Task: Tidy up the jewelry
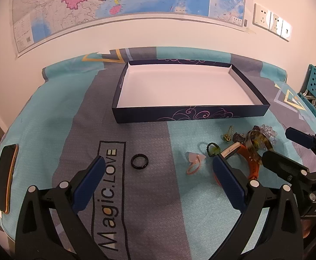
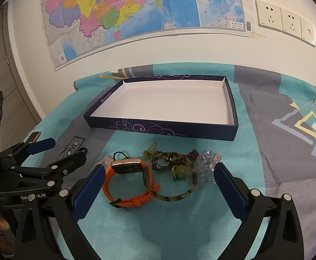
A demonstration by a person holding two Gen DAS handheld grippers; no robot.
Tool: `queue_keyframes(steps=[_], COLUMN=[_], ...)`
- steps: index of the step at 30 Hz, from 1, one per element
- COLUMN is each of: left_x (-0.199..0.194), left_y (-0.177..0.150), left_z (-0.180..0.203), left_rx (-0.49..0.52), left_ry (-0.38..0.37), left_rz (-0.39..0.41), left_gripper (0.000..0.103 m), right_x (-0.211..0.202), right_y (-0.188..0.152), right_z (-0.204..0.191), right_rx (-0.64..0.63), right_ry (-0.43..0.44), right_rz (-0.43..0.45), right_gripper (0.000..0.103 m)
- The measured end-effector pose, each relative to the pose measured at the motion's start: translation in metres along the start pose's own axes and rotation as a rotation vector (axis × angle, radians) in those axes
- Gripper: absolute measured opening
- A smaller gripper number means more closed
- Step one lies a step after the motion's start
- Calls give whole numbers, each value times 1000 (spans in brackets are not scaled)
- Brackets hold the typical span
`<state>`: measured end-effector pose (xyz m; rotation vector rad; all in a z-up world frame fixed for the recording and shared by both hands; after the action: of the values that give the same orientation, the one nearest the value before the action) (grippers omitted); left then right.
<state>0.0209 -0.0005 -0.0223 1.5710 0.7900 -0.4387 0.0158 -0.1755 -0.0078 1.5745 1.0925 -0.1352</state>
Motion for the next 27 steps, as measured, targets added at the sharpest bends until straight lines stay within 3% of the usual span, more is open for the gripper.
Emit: queue_keyframes(steps=[27], left_x=[0], left_y=[1], left_z=[5], left_rx=[7], left_ry=[2], left_rz=[-1], left_gripper=[97], right_x=[1], right_y=[-1], right_z=[1], right_rx=[7], right_ry=[9], right_rz=[-4], right_gripper=[97])
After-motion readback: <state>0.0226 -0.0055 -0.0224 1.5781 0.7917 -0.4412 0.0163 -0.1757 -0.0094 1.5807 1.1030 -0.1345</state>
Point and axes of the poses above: each gripper's, at about its wrist camera, not at the fingertips, and x roughly the way its jaws point, z to its right, y to its top, the point moved 3 cm from there along x, roughly the way its jaws point, and after that the axes turned 13 degrees about y, right-handed, at the moved point
